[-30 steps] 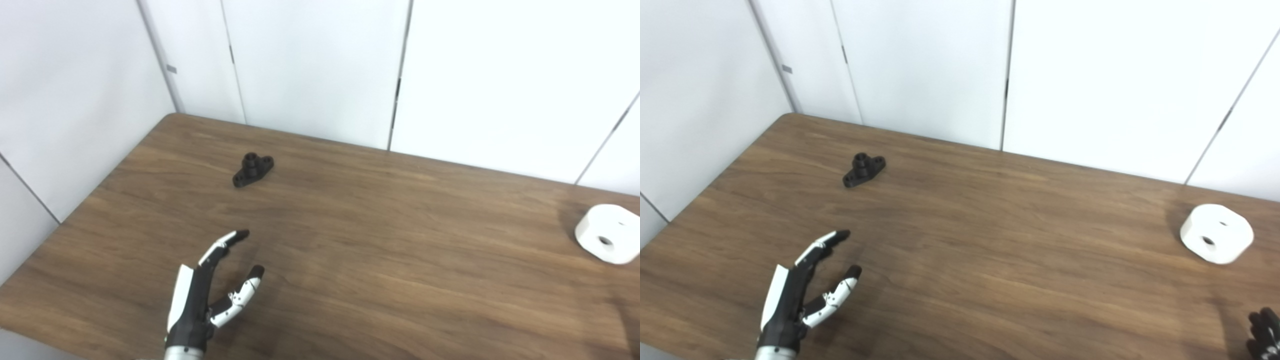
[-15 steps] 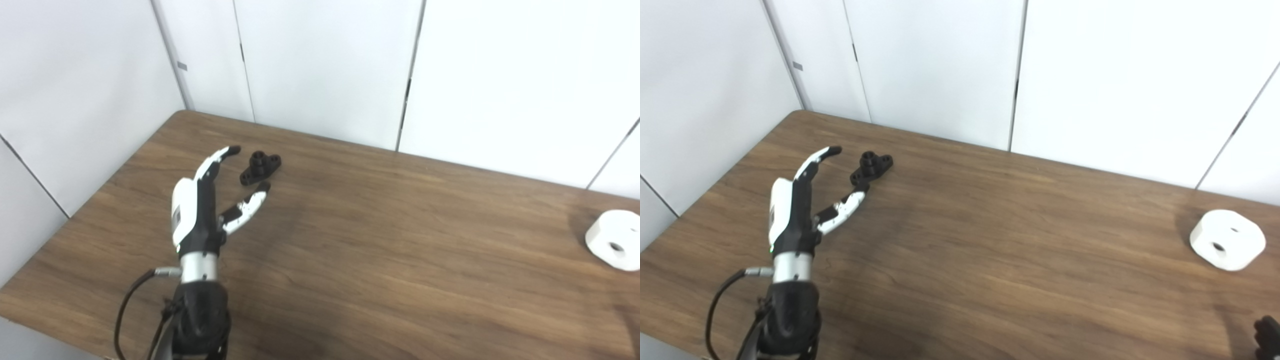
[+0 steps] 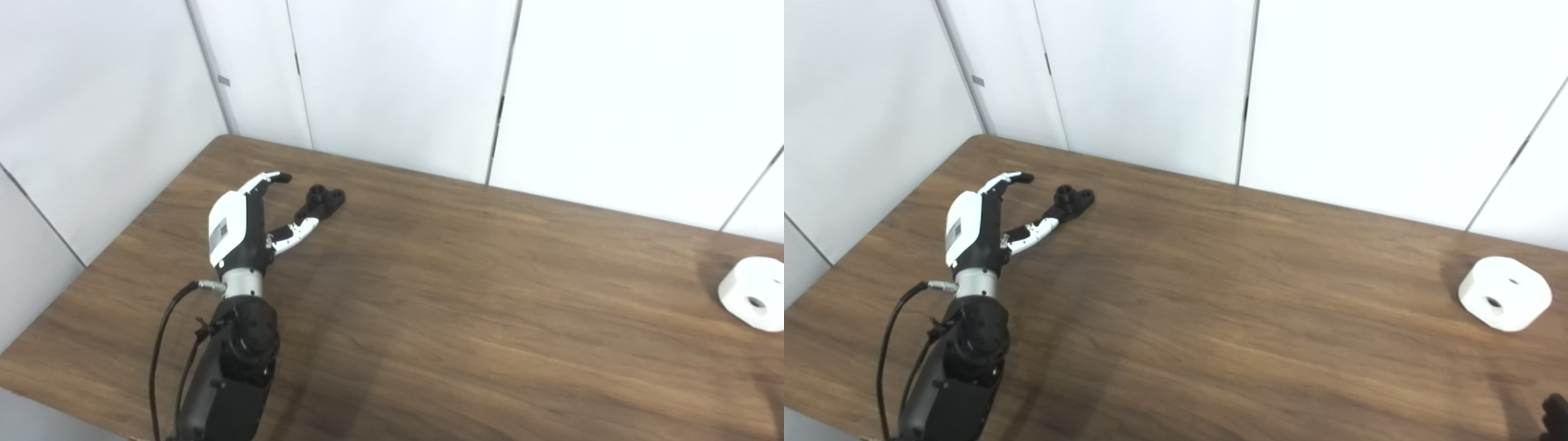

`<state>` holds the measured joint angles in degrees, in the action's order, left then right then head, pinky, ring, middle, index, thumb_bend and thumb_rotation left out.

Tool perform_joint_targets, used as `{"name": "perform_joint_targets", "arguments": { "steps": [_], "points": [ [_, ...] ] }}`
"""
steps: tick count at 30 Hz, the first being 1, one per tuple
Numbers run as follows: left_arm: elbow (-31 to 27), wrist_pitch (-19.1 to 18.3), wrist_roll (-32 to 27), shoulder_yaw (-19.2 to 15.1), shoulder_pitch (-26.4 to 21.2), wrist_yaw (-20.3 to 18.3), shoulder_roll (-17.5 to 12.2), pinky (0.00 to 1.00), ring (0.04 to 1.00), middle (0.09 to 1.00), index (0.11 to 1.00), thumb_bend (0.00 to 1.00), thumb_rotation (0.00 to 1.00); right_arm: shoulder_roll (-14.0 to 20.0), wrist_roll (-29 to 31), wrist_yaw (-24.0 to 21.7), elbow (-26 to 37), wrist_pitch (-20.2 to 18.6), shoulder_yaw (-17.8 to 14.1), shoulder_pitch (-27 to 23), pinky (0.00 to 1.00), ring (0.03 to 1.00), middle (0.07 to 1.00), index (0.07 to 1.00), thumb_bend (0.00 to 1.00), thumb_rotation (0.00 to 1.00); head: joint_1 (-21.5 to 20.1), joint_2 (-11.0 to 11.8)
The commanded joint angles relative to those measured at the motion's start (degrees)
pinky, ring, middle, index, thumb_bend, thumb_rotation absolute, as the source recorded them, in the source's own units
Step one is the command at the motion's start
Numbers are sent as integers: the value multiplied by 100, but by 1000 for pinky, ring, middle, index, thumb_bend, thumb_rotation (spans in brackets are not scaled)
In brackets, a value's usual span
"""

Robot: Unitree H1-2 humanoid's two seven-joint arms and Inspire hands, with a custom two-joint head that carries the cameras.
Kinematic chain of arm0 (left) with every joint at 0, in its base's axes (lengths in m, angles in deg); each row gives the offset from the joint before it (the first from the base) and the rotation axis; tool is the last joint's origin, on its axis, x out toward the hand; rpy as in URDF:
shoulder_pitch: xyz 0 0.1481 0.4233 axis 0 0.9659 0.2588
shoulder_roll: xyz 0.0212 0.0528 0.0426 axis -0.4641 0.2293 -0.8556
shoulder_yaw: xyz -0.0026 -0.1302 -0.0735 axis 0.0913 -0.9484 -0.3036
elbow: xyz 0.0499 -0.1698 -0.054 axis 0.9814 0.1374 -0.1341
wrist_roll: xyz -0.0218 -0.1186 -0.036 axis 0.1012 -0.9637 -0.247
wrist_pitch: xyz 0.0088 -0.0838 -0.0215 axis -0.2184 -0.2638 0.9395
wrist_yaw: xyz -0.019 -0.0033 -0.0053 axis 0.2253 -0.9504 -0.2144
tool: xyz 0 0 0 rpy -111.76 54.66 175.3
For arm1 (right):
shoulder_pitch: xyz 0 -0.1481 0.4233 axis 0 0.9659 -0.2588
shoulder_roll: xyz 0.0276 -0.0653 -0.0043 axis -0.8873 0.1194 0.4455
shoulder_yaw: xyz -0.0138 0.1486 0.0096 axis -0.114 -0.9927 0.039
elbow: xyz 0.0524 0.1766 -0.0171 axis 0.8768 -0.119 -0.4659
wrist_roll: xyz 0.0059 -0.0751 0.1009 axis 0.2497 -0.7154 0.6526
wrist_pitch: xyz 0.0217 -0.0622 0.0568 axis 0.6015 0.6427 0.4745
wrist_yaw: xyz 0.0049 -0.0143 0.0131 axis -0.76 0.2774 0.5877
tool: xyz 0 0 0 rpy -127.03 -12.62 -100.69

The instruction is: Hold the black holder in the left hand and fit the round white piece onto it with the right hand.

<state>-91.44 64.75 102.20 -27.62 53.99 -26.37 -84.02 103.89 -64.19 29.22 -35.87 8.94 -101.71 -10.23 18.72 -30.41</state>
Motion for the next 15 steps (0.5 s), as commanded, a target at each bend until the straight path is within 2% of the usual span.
{"name": "perform_joint_targets", "arguments": {
  "steps": [1,6,11,15],
  "points": [
    [89,-15,247,55,-248,91,-258,865,899,854,744,808,331,-137,-6,21,-240,-25,67,288,1000,970,947,920,768,1000,2,-10],
    [428,-259,457,267,-420,-1,-484,920,912,864,757,803,361,-123,-38,16,-211,-30,76,311,1000,976,950,926,776,1000,-5,-33],
    [822,-239,489,397,-582,51,-626,935,899,854,750,814,351,-122,-13,-13,-220,5,83,315,1000,982,962,935,789,1000,-13,-35],
    [1018,-528,556,514,-706,-69,-697,946,908,861,755,812,357,-130,1,-14,-191,-9,93,325,1000,989,969,940,792,999,-32,-45]
  ]
}}
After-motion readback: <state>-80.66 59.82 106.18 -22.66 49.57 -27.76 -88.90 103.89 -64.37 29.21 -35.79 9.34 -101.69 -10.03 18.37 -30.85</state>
